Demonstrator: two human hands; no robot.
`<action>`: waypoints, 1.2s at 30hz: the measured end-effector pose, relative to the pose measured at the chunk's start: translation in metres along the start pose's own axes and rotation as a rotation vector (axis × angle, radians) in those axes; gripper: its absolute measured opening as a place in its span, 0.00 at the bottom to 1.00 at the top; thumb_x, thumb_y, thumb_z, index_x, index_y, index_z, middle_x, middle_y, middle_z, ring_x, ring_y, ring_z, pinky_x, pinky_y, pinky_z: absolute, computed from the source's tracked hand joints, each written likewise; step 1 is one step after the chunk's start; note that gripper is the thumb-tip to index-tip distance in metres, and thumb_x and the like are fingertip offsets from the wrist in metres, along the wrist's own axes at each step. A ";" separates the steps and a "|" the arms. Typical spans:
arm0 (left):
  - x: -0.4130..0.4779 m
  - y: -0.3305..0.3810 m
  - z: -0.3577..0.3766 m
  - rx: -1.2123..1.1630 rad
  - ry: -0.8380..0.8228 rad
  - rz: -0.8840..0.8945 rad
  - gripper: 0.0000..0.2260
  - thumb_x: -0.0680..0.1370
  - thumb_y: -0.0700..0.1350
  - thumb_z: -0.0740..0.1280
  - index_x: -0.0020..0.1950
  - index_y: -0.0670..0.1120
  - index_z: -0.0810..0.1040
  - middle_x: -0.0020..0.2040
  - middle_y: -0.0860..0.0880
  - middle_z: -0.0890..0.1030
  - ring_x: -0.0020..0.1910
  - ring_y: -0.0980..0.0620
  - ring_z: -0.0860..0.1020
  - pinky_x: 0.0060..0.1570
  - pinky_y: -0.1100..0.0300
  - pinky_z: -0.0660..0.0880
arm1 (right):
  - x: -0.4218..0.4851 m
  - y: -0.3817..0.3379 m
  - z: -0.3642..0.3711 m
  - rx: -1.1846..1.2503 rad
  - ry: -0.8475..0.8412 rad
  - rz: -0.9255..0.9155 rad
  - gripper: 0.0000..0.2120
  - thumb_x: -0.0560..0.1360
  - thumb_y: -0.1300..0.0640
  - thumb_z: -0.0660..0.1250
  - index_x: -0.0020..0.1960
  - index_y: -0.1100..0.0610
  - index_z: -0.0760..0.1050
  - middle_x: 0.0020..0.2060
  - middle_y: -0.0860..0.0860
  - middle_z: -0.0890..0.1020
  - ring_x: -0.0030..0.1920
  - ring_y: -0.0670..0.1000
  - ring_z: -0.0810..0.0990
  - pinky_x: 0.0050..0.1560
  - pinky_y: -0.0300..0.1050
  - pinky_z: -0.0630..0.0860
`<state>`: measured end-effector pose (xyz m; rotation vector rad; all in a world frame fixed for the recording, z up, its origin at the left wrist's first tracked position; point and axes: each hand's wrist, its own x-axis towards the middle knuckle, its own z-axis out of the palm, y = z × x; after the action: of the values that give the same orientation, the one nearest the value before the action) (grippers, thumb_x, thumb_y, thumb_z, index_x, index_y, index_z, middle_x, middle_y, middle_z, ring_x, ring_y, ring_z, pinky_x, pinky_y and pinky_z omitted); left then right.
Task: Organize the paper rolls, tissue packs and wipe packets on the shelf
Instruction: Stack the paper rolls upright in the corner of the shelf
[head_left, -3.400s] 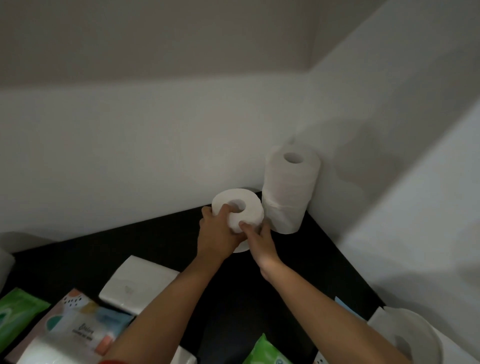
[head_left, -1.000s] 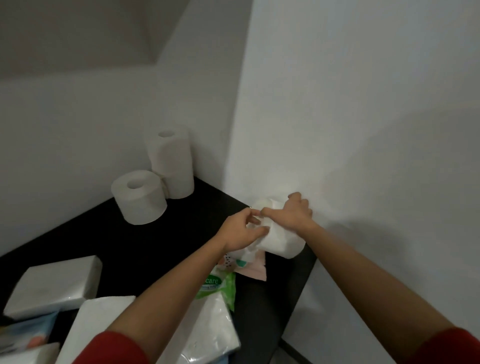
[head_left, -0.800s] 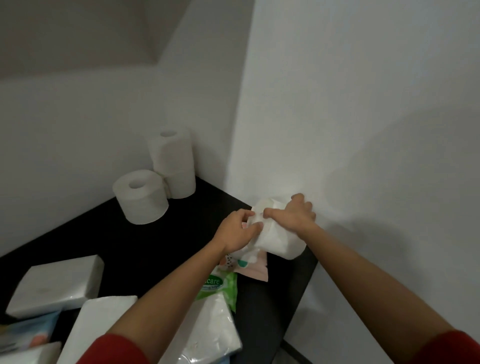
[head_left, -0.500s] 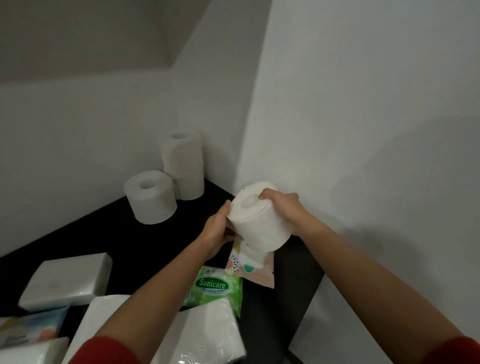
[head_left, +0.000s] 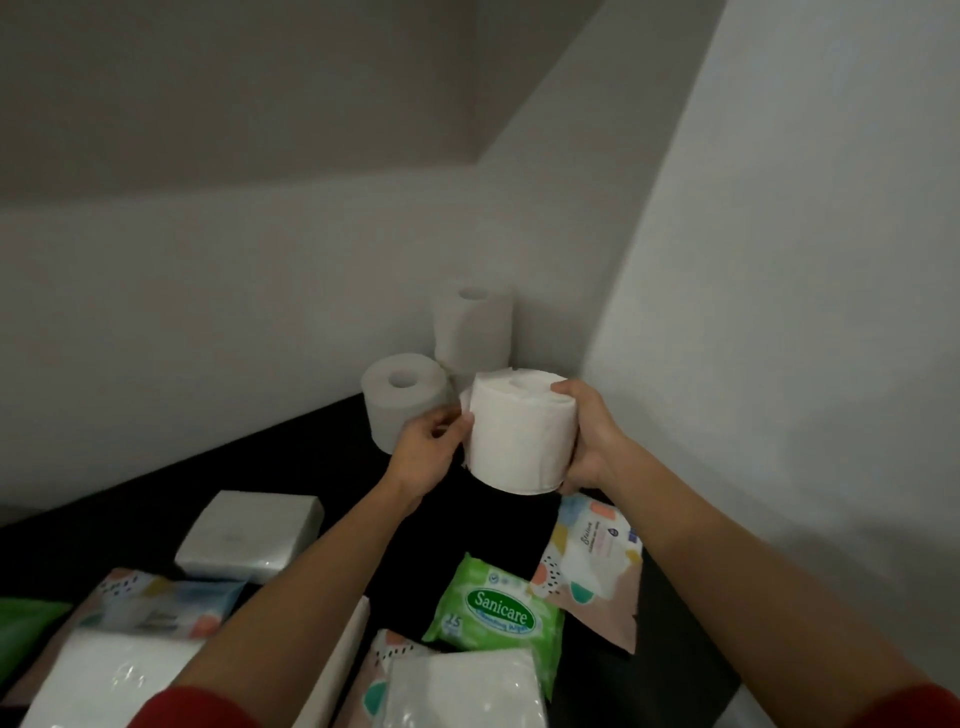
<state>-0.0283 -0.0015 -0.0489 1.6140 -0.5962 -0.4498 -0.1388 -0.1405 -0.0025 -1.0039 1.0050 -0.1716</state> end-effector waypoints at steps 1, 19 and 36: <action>0.003 -0.002 -0.006 0.036 0.041 0.004 0.09 0.79 0.46 0.65 0.56 0.45 0.81 0.49 0.49 0.83 0.49 0.54 0.80 0.52 0.63 0.76 | 0.005 -0.001 0.005 -0.010 -0.010 0.004 0.20 0.66 0.40 0.64 0.48 0.55 0.77 0.48 0.56 0.81 0.52 0.59 0.76 0.58 0.50 0.67; 0.019 0.000 -0.058 0.103 0.384 -0.040 0.10 0.79 0.47 0.64 0.43 0.46 0.81 0.43 0.48 0.82 0.43 0.52 0.79 0.46 0.62 0.75 | 0.074 -0.011 0.079 -0.010 -0.248 0.049 0.25 0.61 0.43 0.69 0.53 0.56 0.80 0.48 0.56 0.85 0.50 0.58 0.82 0.55 0.50 0.77; 0.039 0.063 -0.113 0.681 -0.391 0.190 0.29 0.64 0.53 0.79 0.52 0.80 0.70 0.65 0.54 0.63 0.63 0.58 0.61 0.65 0.66 0.61 | 0.081 -0.037 0.092 -0.342 -0.580 0.150 0.27 0.65 0.45 0.69 0.59 0.60 0.78 0.47 0.60 0.83 0.48 0.59 0.81 0.52 0.51 0.75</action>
<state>0.0632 0.0588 0.0306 2.0964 -1.2899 -0.4486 -0.0115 -0.1485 -0.0111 -1.1886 0.5766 0.4109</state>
